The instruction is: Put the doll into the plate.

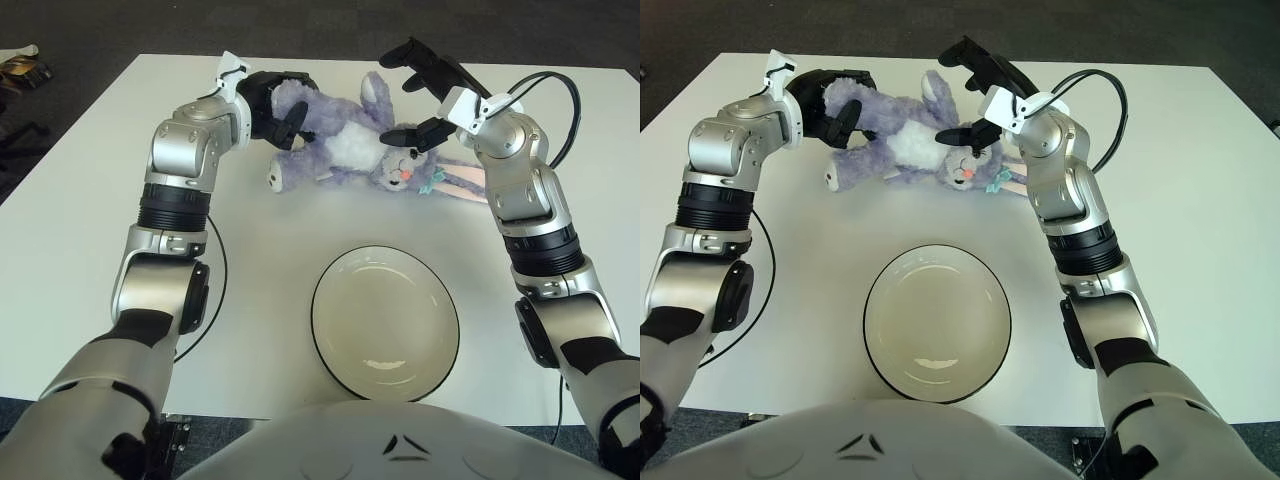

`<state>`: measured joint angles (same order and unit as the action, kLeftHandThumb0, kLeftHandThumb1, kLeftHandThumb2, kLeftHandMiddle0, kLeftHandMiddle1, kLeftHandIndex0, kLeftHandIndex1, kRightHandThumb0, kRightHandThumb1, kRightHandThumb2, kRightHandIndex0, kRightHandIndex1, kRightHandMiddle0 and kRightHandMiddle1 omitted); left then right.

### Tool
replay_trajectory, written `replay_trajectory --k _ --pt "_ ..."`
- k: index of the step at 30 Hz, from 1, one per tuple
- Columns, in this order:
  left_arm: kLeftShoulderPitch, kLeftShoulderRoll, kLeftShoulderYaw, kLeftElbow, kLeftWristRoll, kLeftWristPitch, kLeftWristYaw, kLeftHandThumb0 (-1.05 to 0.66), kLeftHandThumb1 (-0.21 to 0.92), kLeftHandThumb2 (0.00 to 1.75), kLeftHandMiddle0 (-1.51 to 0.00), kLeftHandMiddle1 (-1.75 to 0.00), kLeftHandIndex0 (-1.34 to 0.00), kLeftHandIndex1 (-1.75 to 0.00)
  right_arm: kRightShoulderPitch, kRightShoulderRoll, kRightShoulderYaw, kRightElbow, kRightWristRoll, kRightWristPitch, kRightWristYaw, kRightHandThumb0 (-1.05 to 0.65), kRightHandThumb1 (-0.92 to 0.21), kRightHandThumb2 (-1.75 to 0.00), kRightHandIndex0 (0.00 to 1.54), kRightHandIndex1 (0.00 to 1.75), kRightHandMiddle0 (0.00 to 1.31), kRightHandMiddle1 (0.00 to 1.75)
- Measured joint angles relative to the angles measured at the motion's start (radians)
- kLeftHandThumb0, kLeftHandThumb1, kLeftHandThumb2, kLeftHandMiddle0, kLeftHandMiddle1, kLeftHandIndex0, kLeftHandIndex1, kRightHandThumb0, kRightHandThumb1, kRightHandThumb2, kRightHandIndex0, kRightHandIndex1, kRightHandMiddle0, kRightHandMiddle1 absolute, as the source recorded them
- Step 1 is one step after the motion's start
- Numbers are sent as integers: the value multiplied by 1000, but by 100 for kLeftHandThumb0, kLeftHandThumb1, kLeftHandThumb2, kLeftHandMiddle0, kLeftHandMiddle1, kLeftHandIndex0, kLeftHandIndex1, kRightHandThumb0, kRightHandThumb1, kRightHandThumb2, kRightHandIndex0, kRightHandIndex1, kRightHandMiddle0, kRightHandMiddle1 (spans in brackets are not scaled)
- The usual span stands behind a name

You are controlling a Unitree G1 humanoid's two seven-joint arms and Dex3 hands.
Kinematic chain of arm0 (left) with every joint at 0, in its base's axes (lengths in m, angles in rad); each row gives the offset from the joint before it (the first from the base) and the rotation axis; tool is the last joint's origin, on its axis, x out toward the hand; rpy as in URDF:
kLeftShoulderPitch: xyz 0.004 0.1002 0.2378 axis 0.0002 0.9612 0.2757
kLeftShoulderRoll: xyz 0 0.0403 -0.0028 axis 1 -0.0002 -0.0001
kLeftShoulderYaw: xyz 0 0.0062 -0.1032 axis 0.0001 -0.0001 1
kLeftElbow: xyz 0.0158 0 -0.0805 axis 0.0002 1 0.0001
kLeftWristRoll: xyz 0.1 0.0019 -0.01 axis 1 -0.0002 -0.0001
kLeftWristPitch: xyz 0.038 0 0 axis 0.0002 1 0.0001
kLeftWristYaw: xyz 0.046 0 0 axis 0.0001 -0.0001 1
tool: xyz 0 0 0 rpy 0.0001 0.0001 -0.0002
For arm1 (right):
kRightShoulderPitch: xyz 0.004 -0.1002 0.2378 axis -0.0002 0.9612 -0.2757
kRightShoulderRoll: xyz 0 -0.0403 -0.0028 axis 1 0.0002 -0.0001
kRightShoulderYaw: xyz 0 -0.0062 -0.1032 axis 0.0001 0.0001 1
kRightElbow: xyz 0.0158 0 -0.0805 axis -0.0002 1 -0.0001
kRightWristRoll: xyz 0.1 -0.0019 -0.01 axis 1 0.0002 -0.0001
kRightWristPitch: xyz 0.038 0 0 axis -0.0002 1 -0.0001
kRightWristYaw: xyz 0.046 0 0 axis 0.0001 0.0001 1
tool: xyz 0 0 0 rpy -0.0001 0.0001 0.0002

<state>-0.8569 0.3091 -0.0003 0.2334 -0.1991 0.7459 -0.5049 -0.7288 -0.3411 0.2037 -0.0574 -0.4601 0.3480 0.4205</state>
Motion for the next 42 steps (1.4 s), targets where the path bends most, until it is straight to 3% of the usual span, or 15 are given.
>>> replay_trajectory --k 9,20,26,31,42 --pt "1 0 0 -5 -1 0 0 0 -5 161 -89 -141 -81 -175 -28 3 10 33 8 26 11 -66 -27 -84 3 62 0 64" --pt "1 -11 2 -43 -14 23 7 0 -3 160 -85 -142 -80 -175 -70 5 16 98 21 57 26 -58 -21 -90 7 48 0 56" --pt "3 -14 1 -64 -17 42 12 0 -1 158 -85 -142 -79 -175 -101 9 27 145 39 117 63 -54 -20 -93 9 43 0 51" --pt "4 -14 -2 -75 -16 44 12 0 -2 158 -87 -140 -79 -175 -135 6 50 177 40 146 100 -54 -23 -93 11 44 0 45" --pt "4 -11 -35 -81 10 27 14 0 -2 158 -88 -139 -79 -175 -187 -10 107 240 42 114 178 -63 -36 -82 12 46 0 38"
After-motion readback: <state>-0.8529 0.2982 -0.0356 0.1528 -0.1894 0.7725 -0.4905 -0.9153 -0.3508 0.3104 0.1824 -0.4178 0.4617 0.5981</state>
